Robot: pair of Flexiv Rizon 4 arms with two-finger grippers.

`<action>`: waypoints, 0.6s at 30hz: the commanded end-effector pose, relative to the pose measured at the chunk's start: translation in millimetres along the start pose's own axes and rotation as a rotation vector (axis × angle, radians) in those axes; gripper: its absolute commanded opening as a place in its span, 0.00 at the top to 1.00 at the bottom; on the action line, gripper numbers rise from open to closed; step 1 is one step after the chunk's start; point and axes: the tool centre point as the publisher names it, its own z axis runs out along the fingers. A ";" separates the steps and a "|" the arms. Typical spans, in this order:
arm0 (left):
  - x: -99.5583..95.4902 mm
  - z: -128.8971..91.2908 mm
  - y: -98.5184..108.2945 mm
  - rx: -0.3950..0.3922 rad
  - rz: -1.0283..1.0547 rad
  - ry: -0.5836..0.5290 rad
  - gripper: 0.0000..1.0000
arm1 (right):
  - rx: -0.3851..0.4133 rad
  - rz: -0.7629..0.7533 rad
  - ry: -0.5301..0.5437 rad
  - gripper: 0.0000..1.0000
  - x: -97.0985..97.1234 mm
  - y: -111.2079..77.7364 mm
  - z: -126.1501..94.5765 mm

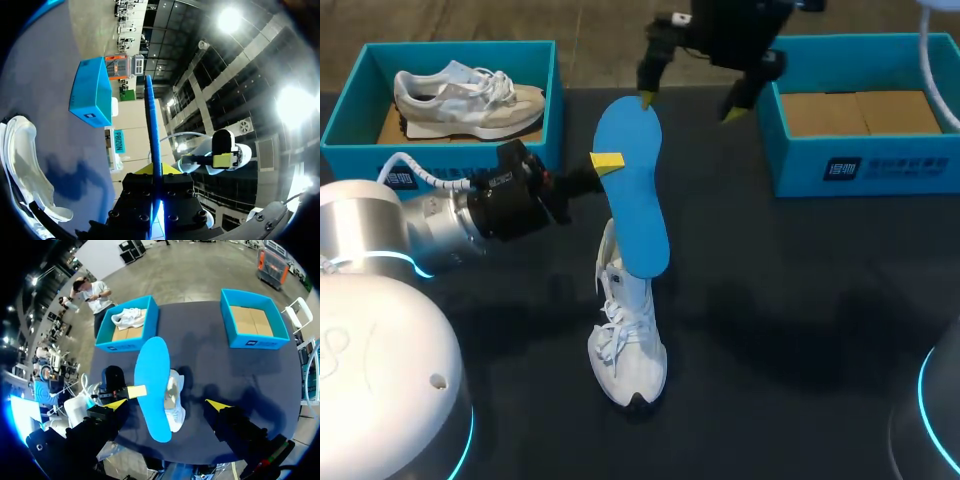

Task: Take the shoe out of the shoebox, open the shoe tongue, remove and reinsert the insole, then place the shoe into the shoebox

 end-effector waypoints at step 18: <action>0.9 0.2 1.2 0.004 0.001 -0.002 1.00 | -0.010 0.029 0.663 0.00 -51.9 -5.0 17.0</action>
